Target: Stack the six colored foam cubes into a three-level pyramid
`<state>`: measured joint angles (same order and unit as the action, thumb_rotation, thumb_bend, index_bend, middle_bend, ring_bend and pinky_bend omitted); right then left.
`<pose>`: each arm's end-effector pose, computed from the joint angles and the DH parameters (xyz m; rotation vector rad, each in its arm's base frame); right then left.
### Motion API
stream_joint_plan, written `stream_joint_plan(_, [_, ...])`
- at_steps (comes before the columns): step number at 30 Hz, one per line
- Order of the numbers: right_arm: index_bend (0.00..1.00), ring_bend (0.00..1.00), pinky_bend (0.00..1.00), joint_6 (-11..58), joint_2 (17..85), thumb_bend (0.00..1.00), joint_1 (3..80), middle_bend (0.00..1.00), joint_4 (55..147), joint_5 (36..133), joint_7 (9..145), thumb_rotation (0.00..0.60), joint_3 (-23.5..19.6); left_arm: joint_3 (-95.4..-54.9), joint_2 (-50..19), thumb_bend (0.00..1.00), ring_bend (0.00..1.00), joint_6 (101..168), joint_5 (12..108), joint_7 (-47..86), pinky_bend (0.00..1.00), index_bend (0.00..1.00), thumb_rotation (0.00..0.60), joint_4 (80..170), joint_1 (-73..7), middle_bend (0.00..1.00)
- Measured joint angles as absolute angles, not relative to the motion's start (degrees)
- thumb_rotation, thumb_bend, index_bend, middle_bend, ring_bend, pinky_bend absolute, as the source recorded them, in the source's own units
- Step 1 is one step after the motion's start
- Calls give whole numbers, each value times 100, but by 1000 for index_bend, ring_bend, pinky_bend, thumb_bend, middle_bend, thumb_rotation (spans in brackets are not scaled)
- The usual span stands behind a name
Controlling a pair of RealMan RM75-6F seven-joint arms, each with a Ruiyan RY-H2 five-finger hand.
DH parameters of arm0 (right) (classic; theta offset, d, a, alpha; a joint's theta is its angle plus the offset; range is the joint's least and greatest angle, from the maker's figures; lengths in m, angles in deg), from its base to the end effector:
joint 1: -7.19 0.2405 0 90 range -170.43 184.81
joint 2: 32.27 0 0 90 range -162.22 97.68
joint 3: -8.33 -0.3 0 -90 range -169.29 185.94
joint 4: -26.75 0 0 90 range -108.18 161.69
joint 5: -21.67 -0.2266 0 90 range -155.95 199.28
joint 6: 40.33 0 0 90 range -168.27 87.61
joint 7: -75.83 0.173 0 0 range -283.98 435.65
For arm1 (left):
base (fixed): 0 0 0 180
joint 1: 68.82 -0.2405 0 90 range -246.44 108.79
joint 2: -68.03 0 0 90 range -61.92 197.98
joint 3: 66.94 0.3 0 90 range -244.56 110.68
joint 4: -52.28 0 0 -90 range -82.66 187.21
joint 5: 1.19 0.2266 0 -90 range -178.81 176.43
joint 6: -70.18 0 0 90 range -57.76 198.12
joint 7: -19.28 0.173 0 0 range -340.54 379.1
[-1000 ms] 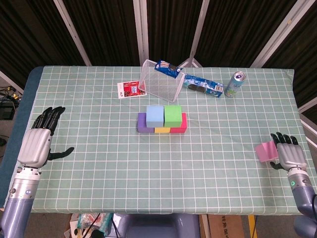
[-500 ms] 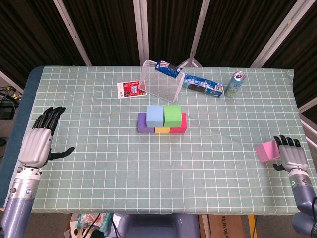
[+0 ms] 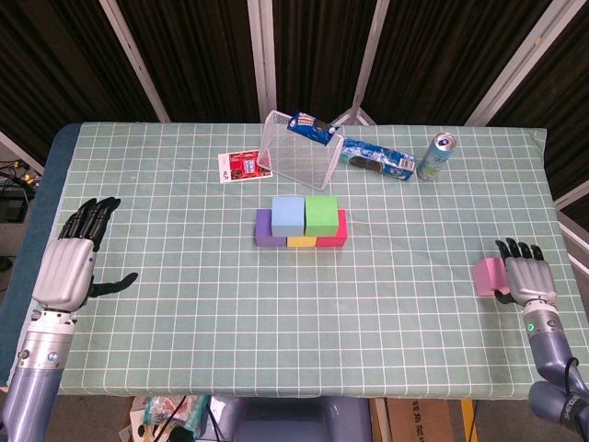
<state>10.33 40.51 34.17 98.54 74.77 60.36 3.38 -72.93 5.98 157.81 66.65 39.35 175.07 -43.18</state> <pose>-0.4248 -0.3644 0.1118 1.4526 -1.0302 0.3604 -0.1927 0.2959 0.1586 -1.3740 -0.9563 -1.1229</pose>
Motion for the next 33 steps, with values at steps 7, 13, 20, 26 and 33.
stream_joint_plan(7, [0,0,0,1087,4051,288,3510,0,10111,7596,6029,600,239,-7346,601,100,2,15732,6661,3943,109,0,600,17514,-4358,57])
stream_joint_plan(13, [0,0,0,944,3964,288,3517,0,10298,7259,5984,600,199,-7390,604,100,2,15651,6636,3933,110,0,600,17507,-4389,58])
stream_joint_plan(20, [0,0,0,789,3857,288,3521,104,10390,6830,5931,600,155,-7436,589,100,2,15543,6590,3943,110,0,600,17498,-4407,59])
stream_joint_plan(26, [0,117,0,834,3898,288,3525,281,10314,6750,5844,600,173,-7490,585,100,1,15522,6573,3965,110,0,600,17506,-4433,59])
stream_joint_plan(33, [0,211,0,888,3950,288,3523,366,10241,6661,5766,600,183,-7541,602,100,2,15491,6585,3952,109,0,600,17531,-4470,60])
